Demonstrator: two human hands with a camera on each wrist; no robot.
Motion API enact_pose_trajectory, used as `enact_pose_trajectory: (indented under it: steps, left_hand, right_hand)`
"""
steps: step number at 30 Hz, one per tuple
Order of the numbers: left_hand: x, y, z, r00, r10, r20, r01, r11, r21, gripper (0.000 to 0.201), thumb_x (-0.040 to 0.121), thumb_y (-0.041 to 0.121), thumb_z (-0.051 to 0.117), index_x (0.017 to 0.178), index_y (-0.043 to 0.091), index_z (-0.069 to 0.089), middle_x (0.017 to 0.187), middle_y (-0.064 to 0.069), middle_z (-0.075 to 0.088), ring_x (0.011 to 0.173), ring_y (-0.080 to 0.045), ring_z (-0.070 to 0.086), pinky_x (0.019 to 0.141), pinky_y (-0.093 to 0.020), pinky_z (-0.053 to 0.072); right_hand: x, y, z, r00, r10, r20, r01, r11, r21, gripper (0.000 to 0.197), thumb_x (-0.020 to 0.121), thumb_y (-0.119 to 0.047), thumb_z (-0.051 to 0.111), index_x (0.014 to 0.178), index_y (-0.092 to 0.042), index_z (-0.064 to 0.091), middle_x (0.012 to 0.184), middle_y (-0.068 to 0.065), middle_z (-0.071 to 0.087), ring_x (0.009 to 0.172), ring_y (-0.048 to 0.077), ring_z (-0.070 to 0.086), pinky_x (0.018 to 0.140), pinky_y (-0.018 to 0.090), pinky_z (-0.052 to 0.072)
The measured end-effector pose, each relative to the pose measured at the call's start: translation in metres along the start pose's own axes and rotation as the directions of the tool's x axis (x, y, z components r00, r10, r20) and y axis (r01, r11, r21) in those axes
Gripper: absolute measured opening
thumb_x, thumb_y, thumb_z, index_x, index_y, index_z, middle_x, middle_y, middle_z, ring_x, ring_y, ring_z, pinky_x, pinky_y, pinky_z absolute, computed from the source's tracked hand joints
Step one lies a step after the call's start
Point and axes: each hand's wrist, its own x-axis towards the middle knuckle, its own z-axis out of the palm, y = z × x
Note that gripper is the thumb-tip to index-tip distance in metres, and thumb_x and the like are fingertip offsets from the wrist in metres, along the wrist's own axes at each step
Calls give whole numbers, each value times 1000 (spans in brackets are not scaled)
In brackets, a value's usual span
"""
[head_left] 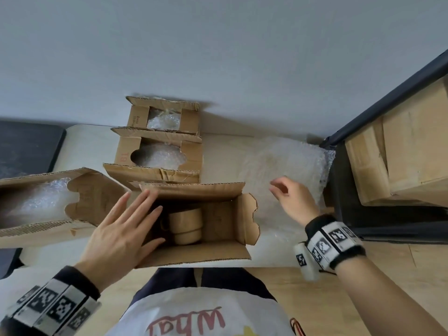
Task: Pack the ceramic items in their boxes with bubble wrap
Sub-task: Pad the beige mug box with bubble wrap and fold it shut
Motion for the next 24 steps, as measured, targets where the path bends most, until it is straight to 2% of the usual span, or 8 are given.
enact_pose_trajectory:
  steps: [2,4,6,9,13,20,22,24]
  left_hand:
    - [0,0,1,994,-60,89,60,998,2,83,81,65,39,130,0,54,149,-18,33,137,-28,33,115,-47,19]
    - [2,-1,2,985,-97,145,97,995,7,98,75,75,37,135,-2,48,150,-21,30,137,-31,32,114,-49,17]
    - [4,-3,3,972,-135,191,134,991,15,108,71,82,33,137,-3,44,149,-24,29,136,-35,32,113,-53,14]
    - [6,-6,6,952,-174,253,182,983,-10,120,67,90,28,141,-3,35,149,-24,27,139,-37,25,113,-56,0]
    - [7,-13,13,945,-125,304,142,989,-36,132,59,96,34,146,-3,21,153,-22,16,144,-29,6,113,-50,-5]
    - [12,-12,24,931,-172,322,193,981,-32,143,48,97,36,147,-4,14,153,-23,15,144,-32,3,116,-38,-8]
    - [15,-14,28,938,-176,299,199,979,-47,145,46,97,37,149,0,6,156,-20,6,145,-33,2,116,-34,-11]
    - [18,-15,31,946,-174,274,198,978,-62,147,44,98,38,149,5,-6,157,-15,-7,145,-28,-11,115,-32,-16]
  right_hand:
    - [20,21,9,1000,22,-14,-25,968,-251,39,94,-28,56,130,-14,50,133,4,52,117,20,52,92,30,44]
    - [34,37,18,993,118,10,-106,921,-374,55,92,-29,58,141,-16,37,150,8,32,134,25,36,105,38,35]
    - [45,50,26,978,206,17,-180,889,-421,68,90,-32,61,147,-18,26,156,10,16,141,27,24,109,42,30]
    - [50,60,37,958,287,21,-256,883,-392,77,88,-32,65,148,-17,20,158,10,8,142,29,20,108,44,31]
    - [50,64,44,968,252,-17,-236,879,-415,70,87,-27,66,144,-14,28,154,12,19,136,31,28,104,43,34]
    - [52,73,32,977,159,-145,-191,949,-249,30,96,-19,51,123,-6,58,129,14,53,110,31,54,84,36,43]
    - [53,75,23,968,171,-182,-207,958,-200,26,97,-19,49,115,-5,62,117,16,61,102,33,58,81,34,43]
    - [50,74,9,948,167,-270,-210,968,-137,24,97,-16,50,113,-4,63,110,19,65,100,35,60,81,33,44]
